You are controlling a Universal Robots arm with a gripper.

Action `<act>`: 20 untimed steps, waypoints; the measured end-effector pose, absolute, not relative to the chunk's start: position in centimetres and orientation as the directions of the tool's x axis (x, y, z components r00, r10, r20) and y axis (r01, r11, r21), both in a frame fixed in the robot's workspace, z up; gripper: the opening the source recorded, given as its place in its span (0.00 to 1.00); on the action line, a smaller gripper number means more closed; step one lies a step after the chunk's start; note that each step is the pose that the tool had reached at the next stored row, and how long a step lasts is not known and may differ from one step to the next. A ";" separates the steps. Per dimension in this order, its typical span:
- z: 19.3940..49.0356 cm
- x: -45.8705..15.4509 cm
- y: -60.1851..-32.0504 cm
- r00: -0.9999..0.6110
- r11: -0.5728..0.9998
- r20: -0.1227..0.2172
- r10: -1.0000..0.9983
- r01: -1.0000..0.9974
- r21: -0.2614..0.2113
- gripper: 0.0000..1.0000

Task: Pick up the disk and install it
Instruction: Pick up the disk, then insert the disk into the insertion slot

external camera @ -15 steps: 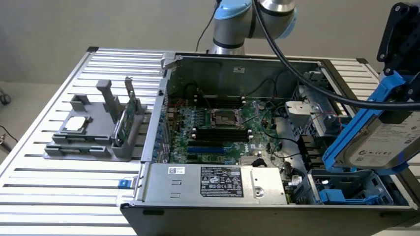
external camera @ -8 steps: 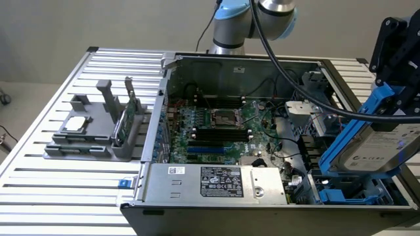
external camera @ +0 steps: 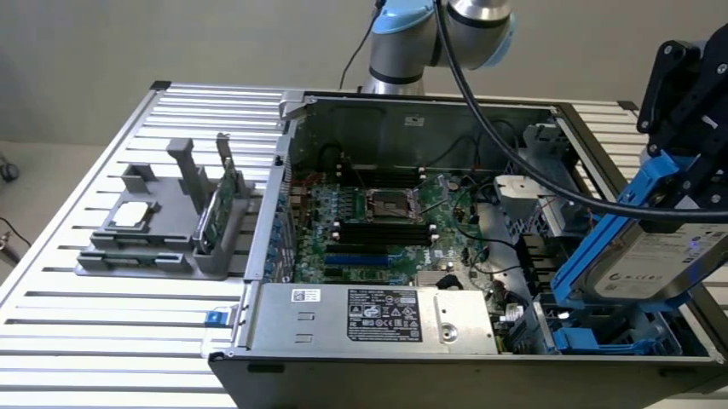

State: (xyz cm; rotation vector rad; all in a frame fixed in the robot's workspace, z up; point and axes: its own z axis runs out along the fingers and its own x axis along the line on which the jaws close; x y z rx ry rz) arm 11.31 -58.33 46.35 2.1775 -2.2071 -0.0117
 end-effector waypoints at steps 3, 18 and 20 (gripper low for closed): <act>46.3 11.3 -58.3 -0.013 0.014 0.024 -1.000 -0.999 0.034 0.33; 46.3 11.4 -58.3 -0.013 0.014 0.024 -1.000 -0.999 0.035 0.33; 46.2 11.4 -58.3 -0.013 0.014 0.024 -1.000 -0.999 0.035 0.33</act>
